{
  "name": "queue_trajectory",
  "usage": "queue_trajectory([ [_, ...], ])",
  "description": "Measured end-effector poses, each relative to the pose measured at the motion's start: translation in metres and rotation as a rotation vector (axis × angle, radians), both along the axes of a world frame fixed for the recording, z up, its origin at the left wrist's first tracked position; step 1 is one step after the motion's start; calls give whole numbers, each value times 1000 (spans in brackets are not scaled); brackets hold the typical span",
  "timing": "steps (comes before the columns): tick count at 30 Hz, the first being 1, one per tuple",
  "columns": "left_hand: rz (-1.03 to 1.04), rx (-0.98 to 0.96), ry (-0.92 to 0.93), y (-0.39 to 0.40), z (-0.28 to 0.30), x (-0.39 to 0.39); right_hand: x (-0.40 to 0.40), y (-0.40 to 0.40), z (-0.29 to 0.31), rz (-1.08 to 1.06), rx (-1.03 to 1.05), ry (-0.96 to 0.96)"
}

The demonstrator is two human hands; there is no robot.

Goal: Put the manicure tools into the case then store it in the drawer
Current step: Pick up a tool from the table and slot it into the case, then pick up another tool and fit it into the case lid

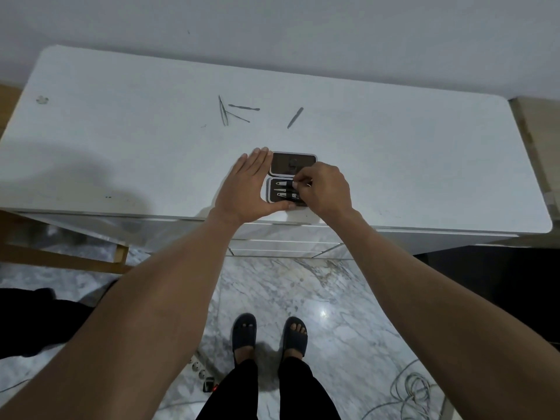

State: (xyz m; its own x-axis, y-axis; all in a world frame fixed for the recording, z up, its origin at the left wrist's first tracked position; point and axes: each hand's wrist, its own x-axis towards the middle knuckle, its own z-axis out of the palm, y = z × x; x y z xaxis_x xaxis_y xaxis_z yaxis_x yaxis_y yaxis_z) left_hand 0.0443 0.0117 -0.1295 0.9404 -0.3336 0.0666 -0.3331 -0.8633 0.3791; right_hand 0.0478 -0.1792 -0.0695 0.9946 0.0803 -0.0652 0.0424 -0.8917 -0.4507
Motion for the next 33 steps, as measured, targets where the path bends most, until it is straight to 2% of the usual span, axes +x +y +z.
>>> queue_trajectory([
  [7, 12, 7, -15, 0, 0, 0, 37, 1, 16, -133, 101, -36],
  [15, 12, -13, -35, 1, -7, 2, 97, 3, 4, -240, 136, -41],
  [23, 23, 4, -28, 0, -6, 5, 141, 3, -15, -186, 131, -45],
  [33, 35, 18, 0, -1, -2, 7, 156, 3, -19, -94, -57, -49],
])
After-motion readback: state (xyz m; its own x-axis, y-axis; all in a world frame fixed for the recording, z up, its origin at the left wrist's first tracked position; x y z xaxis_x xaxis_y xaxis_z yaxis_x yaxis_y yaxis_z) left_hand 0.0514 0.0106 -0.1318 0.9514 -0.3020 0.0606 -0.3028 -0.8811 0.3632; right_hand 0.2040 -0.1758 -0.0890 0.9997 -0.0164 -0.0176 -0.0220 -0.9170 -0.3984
